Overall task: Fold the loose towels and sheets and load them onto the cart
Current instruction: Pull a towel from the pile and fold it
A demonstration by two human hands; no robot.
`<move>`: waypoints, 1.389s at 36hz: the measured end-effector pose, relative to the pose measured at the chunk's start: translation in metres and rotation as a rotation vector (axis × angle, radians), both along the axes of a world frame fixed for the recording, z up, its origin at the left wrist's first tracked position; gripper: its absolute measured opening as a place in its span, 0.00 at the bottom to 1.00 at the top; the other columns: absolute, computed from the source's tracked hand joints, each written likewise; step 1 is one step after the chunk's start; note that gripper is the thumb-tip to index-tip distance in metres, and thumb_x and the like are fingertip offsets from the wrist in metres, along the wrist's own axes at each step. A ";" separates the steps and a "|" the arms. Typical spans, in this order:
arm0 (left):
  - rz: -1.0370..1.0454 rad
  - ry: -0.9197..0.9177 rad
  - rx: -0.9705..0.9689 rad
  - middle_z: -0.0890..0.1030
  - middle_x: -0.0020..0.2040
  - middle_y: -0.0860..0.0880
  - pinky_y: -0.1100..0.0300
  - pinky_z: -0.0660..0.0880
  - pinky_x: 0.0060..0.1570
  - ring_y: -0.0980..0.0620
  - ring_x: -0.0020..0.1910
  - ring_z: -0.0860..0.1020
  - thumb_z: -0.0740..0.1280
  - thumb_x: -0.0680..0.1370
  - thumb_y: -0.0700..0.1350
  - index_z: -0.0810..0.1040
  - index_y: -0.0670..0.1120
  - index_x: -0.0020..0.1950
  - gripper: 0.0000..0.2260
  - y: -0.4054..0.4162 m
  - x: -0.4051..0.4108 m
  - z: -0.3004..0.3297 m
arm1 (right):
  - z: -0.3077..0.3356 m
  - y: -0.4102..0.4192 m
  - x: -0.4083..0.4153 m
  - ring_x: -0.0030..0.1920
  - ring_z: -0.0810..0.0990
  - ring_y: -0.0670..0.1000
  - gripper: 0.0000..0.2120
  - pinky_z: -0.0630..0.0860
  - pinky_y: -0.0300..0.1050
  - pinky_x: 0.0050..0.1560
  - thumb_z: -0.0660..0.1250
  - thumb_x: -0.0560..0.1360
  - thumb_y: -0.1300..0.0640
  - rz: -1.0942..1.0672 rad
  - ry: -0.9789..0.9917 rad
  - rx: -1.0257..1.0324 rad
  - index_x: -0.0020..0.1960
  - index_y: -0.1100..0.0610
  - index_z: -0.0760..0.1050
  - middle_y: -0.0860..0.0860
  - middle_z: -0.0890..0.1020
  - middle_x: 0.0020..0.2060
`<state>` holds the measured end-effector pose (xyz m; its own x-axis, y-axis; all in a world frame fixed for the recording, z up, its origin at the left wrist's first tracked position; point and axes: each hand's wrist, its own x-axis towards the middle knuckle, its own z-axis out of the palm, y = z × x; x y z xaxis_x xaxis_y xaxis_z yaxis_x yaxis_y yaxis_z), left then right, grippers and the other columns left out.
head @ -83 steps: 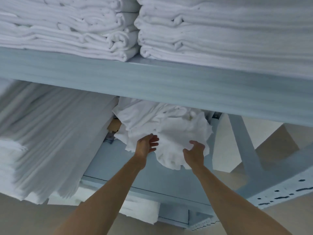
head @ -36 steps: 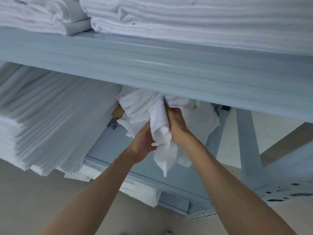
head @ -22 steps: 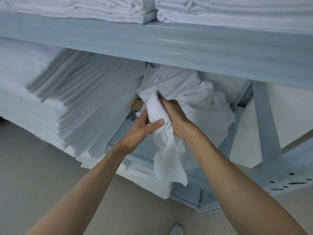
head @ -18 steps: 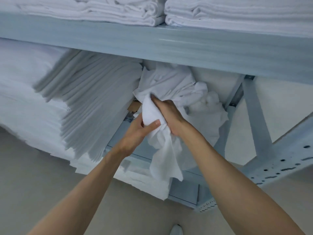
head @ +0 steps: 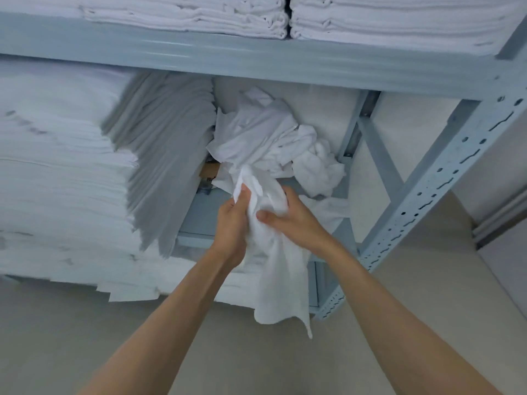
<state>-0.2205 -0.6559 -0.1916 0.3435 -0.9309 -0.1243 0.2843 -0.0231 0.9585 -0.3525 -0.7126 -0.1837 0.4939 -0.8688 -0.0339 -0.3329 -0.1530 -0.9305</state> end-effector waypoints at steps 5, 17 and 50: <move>0.036 -0.039 0.033 0.87 0.46 0.49 0.63 0.80 0.35 0.52 0.45 0.86 0.60 0.82 0.60 0.86 0.53 0.45 0.19 0.015 -0.002 0.010 | -0.010 0.025 -0.009 0.67 0.72 0.46 0.41 0.73 0.50 0.67 0.79 0.67 0.46 0.101 0.019 0.019 0.74 0.51 0.62 0.44 0.73 0.66; -0.086 -0.466 -0.104 0.73 0.36 0.47 0.59 0.71 0.36 0.51 0.35 0.73 0.63 0.69 0.72 0.73 0.37 0.40 0.34 0.030 -0.040 0.066 | 0.021 0.021 -0.072 0.48 0.82 0.56 0.12 0.79 0.56 0.48 0.65 0.71 0.59 0.042 0.127 -0.146 0.55 0.56 0.75 0.54 0.82 0.47; 0.368 -0.598 -0.257 0.70 0.26 0.55 0.69 0.66 0.25 0.60 0.26 0.69 0.67 0.79 0.56 0.69 0.44 0.34 0.21 0.069 -0.031 0.099 | -0.018 0.006 -0.137 0.31 0.65 0.51 0.16 0.58 0.45 0.33 0.60 0.76 0.63 -0.235 0.310 -0.267 0.31 0.55 0.60 0.51 0.66 0.28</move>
